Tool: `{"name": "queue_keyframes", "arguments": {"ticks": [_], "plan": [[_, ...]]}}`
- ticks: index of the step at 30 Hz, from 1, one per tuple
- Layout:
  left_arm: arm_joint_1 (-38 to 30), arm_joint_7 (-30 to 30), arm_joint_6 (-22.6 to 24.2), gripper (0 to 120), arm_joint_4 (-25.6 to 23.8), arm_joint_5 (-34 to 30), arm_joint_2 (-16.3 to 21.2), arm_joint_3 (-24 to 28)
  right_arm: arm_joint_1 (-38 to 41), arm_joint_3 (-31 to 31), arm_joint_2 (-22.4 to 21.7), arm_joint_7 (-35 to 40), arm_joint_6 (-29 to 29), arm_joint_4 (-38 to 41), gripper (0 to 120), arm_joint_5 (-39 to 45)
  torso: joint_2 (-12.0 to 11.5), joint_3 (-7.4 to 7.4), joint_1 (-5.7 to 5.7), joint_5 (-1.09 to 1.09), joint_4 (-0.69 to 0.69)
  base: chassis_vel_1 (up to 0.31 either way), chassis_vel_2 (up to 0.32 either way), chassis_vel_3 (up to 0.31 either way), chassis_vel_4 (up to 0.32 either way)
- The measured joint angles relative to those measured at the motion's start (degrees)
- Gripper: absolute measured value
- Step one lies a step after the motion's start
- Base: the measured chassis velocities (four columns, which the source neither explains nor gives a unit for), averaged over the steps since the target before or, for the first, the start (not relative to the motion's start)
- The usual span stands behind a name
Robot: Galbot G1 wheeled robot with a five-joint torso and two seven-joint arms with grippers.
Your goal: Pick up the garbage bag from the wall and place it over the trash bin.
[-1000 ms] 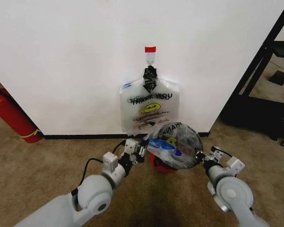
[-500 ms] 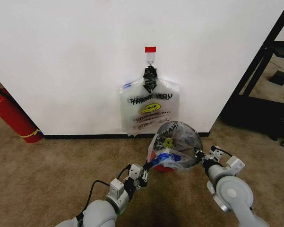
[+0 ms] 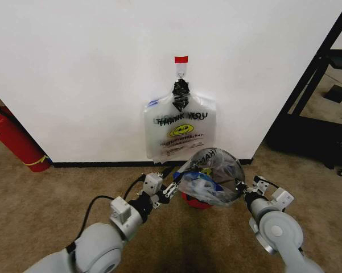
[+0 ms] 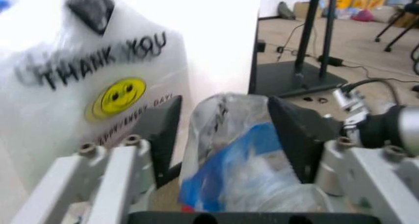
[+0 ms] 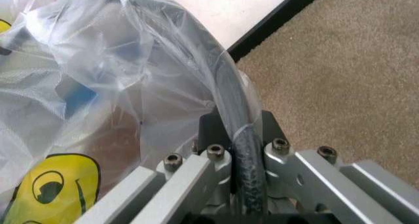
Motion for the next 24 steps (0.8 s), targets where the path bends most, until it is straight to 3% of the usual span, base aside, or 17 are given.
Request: {"name": "queue_keyframes", "arguments": {"ticks": [6, 8, 11, 13, 14, 17, 24], "plan": [[-6.5, 1.9, 1.7, 86, -1.6, 0.9, 4.6, 2.5, 0.5, -0.8, -0.8, -0.4, -0.3, -0.4, 0, -0.9, 0.0, 0.00, 0.00, -0.01, -0.02, 0.000, 0.000, 0.000, 0.000], [-7.6, 2.0, 2.5, 89, -1.6, 1.2, 5.1, 3.5, 0.7, -1.1, -0.9, -0.4, -0.3, -0.4, 0, -1.0, 0.0, 0.00, 0.00, 0.00, 0.01, 0.000, 0.000, 0.000, 0.000], [-16.3, 1.6, 6.5, 98, 0.5, 1.4, 5.7, 13.4, 0.5, -1.4, -1.0, -0.5, -0.5, -0.2, 0, -1.2, 0.0, 0.00, 0.00, 0.00, 0.03, 0.000, 0.000, 0.000, 0.000], [-24.6, 1.3, 8.2, 100, 3.6, 1.0, 4.2, 21.2, 0.1, -1.4, -1.0, -0.5, -0.6, 0.2, 0, -1.7, 0.0, 0.01, 0.00, -0.01, -0.02, 0.000, 0.000, 0.000, 0.000], [-24.6, 1.3, 8.2, 100, 3.6, 1.0, 4.2, 21.2, 0.1, -1.4, -1.0, -0.5, -0.6, 0.2, 0, -1.7, 0.0, 0.01, 0.00, -0.01, -0.02, 0.000, 0.000, 0.000, 0.000], [-35.4, 0.2, 10.4, 100, 6.9, -1.6, 1.9, 29.3, -0.5, -1.6, -1.0, -0.7, -0.7, 0.6, 0, -2.4, 0.0, 0.01, 0.01, 0.00, -0.05, 0.000, 0.000, 0.000, 0.000], [-44.7, -1.7, 13.0, 99, 9.0, -3.8, 1.8, 36.4, -1.0, -1.5, -1.2, -1.1, -0.7, 0.9, 0, -2.9, 0.0, 0.01, 0.01, 0.00, 0.01, 0.000, 0.000, 0.000, 0.000]]}}
